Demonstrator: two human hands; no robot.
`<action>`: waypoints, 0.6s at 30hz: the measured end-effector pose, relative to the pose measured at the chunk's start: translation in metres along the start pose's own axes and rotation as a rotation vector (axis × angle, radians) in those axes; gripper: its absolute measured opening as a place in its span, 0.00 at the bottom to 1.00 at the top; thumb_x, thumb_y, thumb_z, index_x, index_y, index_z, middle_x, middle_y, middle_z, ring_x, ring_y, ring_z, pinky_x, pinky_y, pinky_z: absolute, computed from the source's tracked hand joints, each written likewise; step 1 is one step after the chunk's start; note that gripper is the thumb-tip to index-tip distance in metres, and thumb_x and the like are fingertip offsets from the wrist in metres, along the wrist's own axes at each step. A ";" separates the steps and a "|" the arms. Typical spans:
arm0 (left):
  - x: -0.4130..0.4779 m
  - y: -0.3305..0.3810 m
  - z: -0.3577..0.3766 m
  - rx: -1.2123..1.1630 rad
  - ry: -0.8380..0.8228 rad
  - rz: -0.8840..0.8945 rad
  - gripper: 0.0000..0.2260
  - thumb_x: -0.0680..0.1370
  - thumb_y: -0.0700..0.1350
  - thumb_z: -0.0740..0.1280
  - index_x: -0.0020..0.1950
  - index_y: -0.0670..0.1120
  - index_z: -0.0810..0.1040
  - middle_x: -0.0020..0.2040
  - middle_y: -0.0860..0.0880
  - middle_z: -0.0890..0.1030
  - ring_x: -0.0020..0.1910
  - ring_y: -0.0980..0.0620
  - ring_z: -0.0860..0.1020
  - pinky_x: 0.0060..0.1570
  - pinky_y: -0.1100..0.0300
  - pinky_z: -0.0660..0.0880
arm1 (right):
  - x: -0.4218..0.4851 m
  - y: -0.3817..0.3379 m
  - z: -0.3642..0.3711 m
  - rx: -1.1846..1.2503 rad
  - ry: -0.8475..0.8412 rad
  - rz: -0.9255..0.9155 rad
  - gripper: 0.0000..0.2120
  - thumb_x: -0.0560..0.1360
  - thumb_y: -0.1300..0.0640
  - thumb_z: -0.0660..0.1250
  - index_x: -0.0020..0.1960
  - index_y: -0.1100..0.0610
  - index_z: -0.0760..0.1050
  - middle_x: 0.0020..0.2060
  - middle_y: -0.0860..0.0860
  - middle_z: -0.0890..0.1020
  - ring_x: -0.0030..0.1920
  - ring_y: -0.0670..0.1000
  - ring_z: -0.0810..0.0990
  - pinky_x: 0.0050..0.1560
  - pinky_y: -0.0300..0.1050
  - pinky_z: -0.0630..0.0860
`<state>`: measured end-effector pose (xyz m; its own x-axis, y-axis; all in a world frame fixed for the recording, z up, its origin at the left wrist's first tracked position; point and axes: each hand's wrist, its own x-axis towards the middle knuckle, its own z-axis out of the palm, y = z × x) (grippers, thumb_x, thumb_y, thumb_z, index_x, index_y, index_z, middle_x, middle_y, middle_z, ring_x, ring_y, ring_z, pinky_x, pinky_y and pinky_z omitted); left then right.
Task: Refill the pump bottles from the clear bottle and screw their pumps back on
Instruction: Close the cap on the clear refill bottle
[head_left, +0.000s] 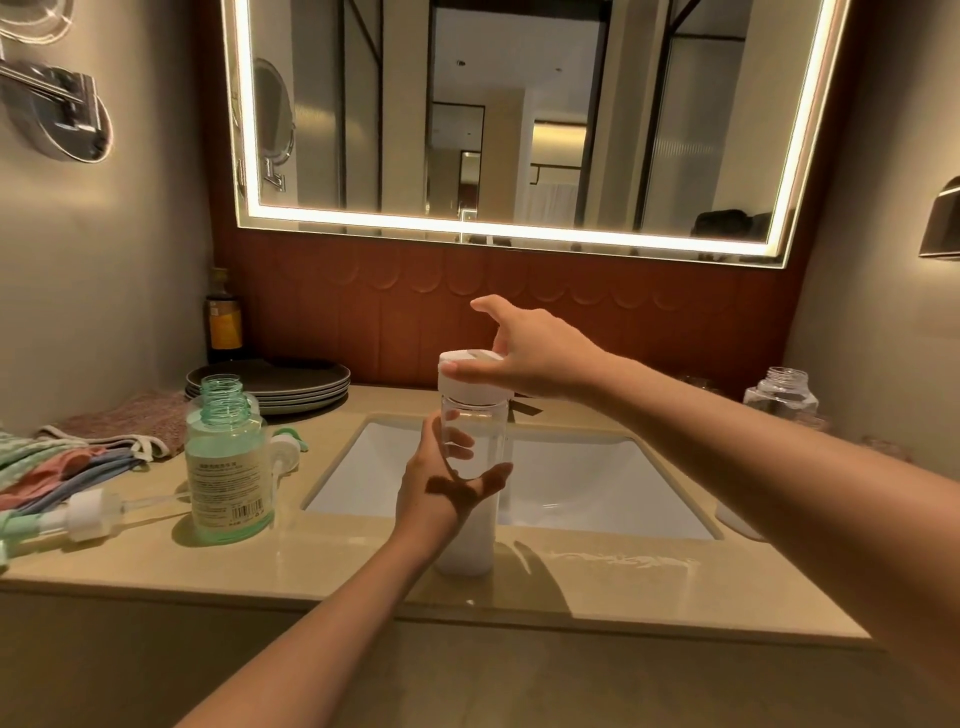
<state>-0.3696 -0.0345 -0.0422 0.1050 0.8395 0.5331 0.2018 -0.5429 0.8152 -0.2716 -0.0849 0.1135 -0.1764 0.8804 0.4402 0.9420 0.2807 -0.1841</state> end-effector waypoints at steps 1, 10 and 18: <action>0.001 0.000 0.000 0.004 0.006 -0.008 0.38 0.63 0.62 0.72 0.68 0.53 0.61 0.47 0.62 0.71 0.47 0.62 0.72 0.40 0.69 0.69 | 0.001 0.000 0.000 0.007 0.006 0.011 0.42 0.69 0.33 0.63 0.74 0.53 0.55 0.66 0.54 0.72 0.63 0.55 0.73 0.57 0.49 0.73; -0.002 -0.001 0.000 0.003 0.008 0.018 0.39 0.60 0.66 0.69 0.67 0.55 0.61 0.48 0.63 0.71 0.48 0.61 0.74 0.40 0.69 0.69 | -0.001 0.002 0.003 0.143 -0.059 -0.011 0.37 0.71 0.41 0.67 0.74 0.52 0.56 0.65 0.54 0.73 0.59 0.50 0.73 0.50 0.39 0.69; -0.002 0.001 -0.001 0.005 0.006 0.024 0.43 0.59 0.66 0.68 0.69 0.52 0.60 0.48 0.62 0.71 0.49 0.60 0.74 0.44 0.66 0.72 | 0.002 0.004 -0.003 0.240 -0.198 -0.001 0.34 0.73 0.45 0.67 0.74 0.51 0.56 0.70 0.54 0.67 0.66 0.53 0.69 0.56 0.41 0.66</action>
<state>-0.3711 -0.0369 -0.0427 0.1042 0.8259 0.5541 0.2038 -0.5631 0.8009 -0.2679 -0.0829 0.1161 -0.2519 0.9309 0.2647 0.8514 0.3432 -0.3966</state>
